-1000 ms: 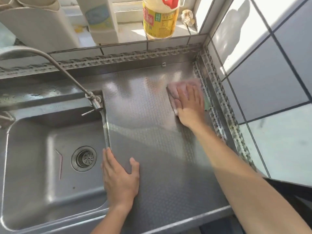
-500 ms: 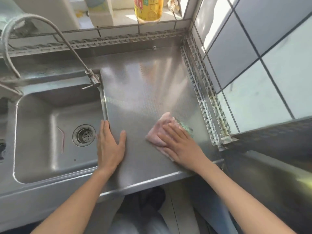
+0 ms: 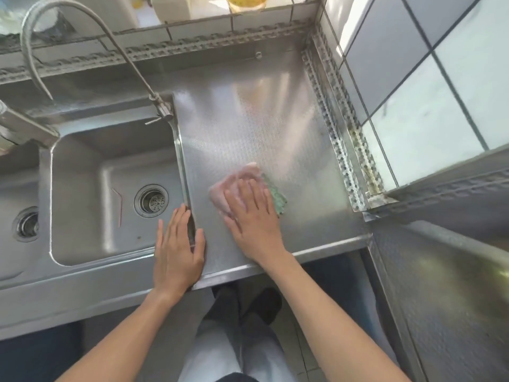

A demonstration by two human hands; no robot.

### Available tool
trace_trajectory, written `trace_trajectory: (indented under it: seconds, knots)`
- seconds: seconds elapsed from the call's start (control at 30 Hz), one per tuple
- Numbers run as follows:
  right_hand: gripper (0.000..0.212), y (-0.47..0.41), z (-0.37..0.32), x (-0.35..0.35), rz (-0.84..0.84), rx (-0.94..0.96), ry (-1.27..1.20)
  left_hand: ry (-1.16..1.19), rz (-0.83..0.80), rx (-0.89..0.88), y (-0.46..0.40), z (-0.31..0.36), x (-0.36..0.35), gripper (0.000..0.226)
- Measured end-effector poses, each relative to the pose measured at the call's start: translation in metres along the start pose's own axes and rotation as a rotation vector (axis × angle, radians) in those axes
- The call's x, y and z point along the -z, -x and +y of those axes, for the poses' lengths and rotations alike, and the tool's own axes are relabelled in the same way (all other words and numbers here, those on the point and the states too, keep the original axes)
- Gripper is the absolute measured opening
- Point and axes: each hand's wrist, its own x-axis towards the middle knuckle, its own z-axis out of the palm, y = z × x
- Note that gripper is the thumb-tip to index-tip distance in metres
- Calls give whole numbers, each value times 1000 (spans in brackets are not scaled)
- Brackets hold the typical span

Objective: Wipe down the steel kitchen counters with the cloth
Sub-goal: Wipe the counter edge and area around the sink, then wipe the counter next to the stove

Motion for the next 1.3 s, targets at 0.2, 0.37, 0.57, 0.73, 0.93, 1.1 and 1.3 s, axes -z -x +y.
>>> trace_trajectory:
  seconds: [0.2,0.37,0.57,0.73,0.93,1.1,1.3]
  knots:
    - [67,81,66,2,-37,183,83,-18,-26,32,-1,1,-1,57]
    - [68,71,118,24,-18,-50,95,-28,-54,40,-2,2,-1,61]
    - [69,-14,46,12,89,-439,-67,-9,-77,52,-2,4,3,60]
    - [75,12,-20,-14,45,-238,-38,-9,-99,41,-2,1,4,61]
    - [60,85,-68,-19,9,-139,-109,51,-178,0,-2,0,13,65]
    - [47,115,-81,21,-17,-253,-262,134,-419,-140,-8,-18,48,63]
    - [62,199,-106,76,122,-510,-539,161,-615,-460,14,-35,110,32]
